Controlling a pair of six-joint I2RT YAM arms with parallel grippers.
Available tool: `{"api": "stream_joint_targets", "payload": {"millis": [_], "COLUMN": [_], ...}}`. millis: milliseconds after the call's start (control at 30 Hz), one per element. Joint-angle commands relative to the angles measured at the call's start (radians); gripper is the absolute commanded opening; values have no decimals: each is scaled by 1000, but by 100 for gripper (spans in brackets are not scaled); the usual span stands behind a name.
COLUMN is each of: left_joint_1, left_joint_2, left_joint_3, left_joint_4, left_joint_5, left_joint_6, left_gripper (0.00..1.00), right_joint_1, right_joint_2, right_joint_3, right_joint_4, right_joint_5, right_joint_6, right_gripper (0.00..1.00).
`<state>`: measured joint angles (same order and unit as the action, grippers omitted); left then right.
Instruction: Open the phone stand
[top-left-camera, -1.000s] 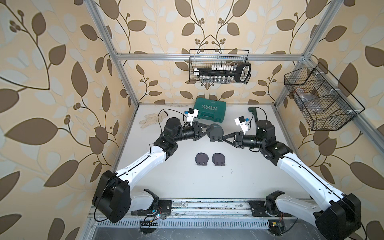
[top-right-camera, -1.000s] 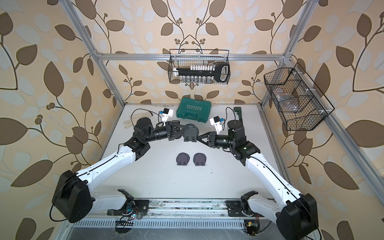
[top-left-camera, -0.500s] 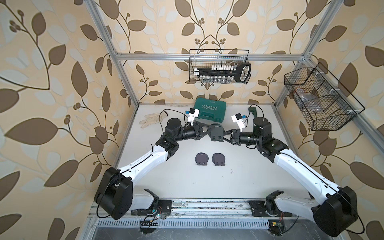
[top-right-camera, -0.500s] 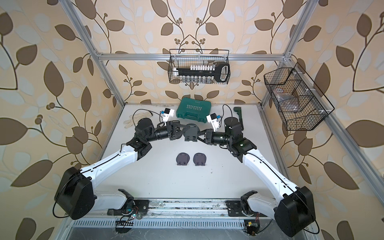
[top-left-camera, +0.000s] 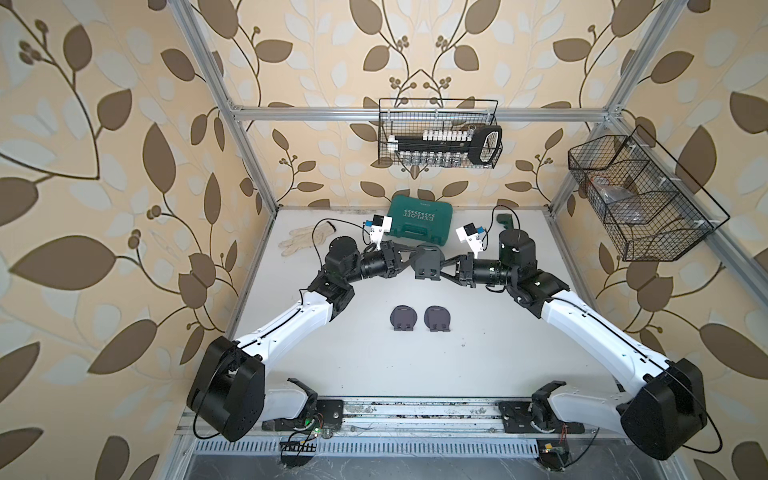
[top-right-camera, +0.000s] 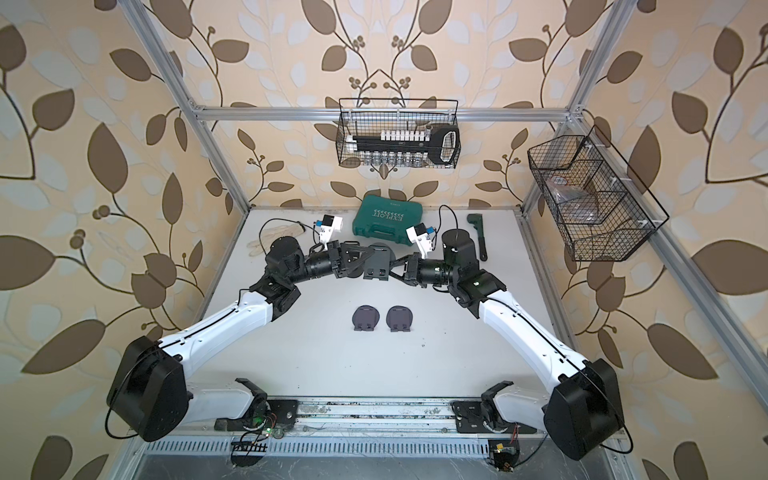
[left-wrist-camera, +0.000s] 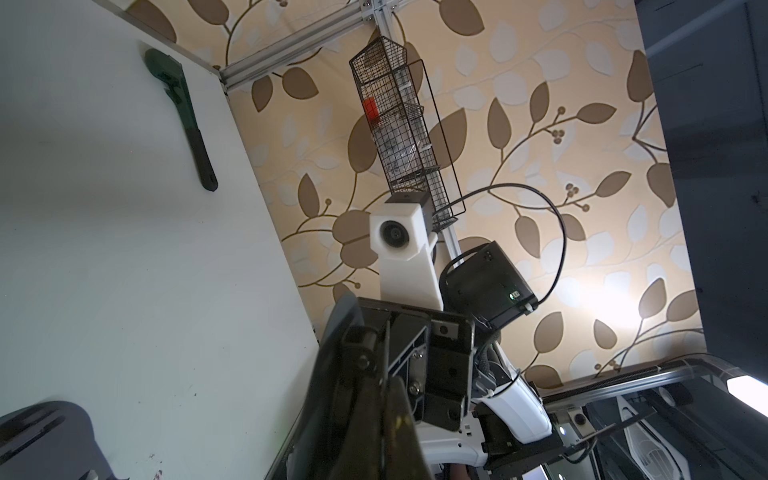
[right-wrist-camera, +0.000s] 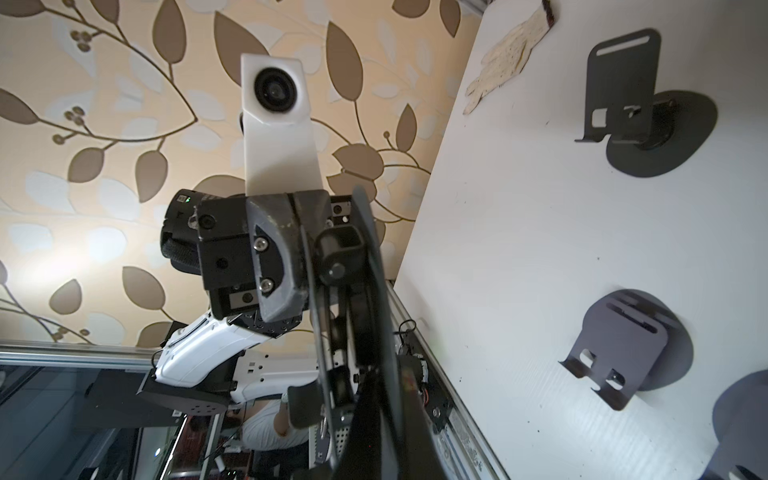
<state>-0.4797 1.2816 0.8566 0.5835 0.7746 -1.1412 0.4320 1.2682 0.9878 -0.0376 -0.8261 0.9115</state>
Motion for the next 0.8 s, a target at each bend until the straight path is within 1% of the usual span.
{"api": "stream_joint_targets", "payload": {"millis": [0,100,200,267,333,500,600,700,767], "left_joint_1": [-53,-52,-52,-50,-48,-29,-7,16,18], "left_joint_2": [-81,-105,-130,-141,-148,-154,-145,-147,-142], "left_joint_3": [55,80,92,91,92,124,146,135,143], "left_joint_4": [110,154,171,185,207,197,179,155,68], "left_joint_5": [140,130,124,124,132,134,125,90,83], "left_joint_6": [3,16,55,84,121,200,197,196,213], "left_gripper": [0,0,0,0,0,0,0,0,0], "right_joint_1": [34,33,34,34,34,35,31,21,5], "right_joint_2": [99,152,190,209,223,244,242,229,203], "right_joint_3": [-5,-60,-104,-115,-106,-81,-79,-84,-85], "right_joint_4": [-66,9,74,89,57,-8,-28,-30,-35], "right_joint_5": [-29,-86,-121,-136,-137,-148,-151,-154,-143], "right_joint_6": [11,96,172,200,195,176,171,175,174], "right_gripper": [0,0,0,0,0,0,0,0,0]}}
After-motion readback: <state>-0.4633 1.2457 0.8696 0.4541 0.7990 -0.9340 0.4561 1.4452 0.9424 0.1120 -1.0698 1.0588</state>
